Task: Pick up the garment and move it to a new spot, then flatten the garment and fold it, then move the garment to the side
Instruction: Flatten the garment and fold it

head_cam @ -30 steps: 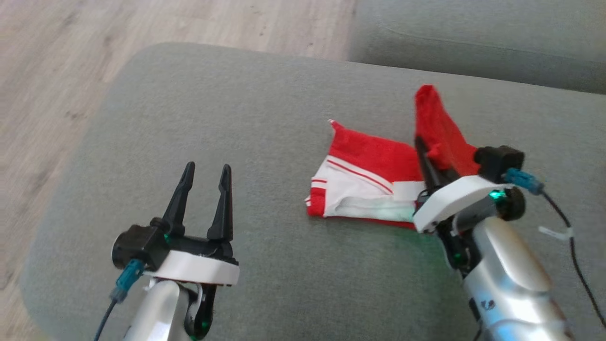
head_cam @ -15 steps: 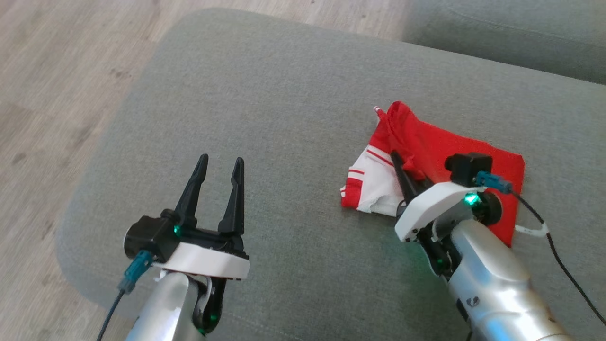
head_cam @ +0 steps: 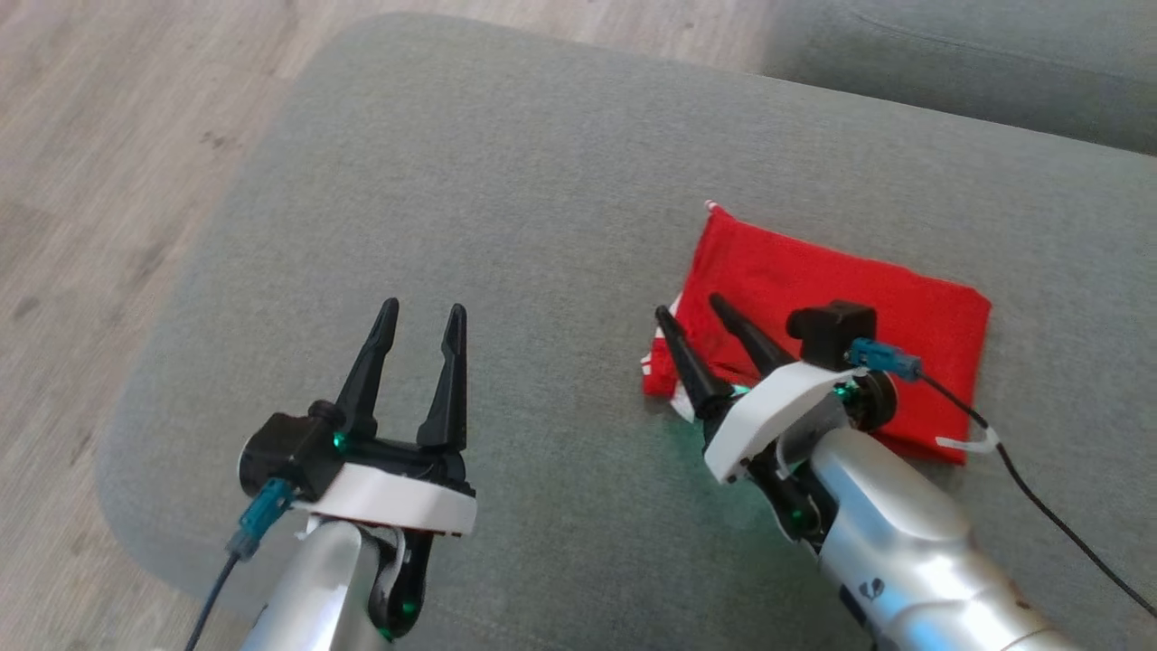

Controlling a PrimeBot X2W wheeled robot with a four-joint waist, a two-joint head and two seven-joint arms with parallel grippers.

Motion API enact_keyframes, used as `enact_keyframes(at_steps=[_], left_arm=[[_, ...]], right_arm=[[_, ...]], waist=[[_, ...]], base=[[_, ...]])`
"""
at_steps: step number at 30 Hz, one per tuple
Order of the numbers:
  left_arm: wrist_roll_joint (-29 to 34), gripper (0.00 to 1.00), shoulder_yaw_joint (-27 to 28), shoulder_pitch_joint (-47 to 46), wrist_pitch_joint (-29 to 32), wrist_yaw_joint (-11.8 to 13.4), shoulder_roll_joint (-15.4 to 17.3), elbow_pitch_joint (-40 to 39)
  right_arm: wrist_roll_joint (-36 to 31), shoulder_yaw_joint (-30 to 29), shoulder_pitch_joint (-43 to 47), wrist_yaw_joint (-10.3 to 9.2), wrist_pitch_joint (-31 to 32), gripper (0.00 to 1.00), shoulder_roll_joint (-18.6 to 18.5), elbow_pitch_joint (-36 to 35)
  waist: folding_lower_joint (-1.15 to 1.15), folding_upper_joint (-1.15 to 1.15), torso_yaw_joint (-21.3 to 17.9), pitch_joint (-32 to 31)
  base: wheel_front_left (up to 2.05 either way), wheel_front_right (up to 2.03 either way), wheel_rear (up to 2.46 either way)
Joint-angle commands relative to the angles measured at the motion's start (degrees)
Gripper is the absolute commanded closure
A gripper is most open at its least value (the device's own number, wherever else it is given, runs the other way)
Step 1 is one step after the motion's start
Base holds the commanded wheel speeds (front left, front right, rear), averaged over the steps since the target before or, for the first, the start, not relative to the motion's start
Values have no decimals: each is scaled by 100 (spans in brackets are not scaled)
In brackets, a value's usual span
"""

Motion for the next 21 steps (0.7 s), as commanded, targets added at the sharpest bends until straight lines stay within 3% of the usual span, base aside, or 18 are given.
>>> enact_keyframes(at_steps=[1,6,11,17,21], left_arm=[[2,0,193,-246,-30,46,36,-159],[78,0,308,-233,-30,38,36,-188],[134,0,432,-159,-30,42,36,-247],[161,0,560,-65,-30,71,36,-310],[177,0,622,-11,-30,77,36,-322]], right_arm=[[29,7,-264,19,-136,0,77,-127],[-434,-472,-455,19,-377,0,77,145],[-1519,-1547,-468,19,-468,0,66,273],[-2832,-2944,268,19,-475,0,-33,-843],[-3284,-3392,764,19,-476,0,-2,-1446]], waist=[[0,0,-110,-30],[0,0,-432,-138],[0,0,-807,-226],[0,0,-1185,-288],[0,0,-1349,-317]], base=[[0,0,0],[0,0,0],[0,0,0],[0,0,0],[0,0,0]])
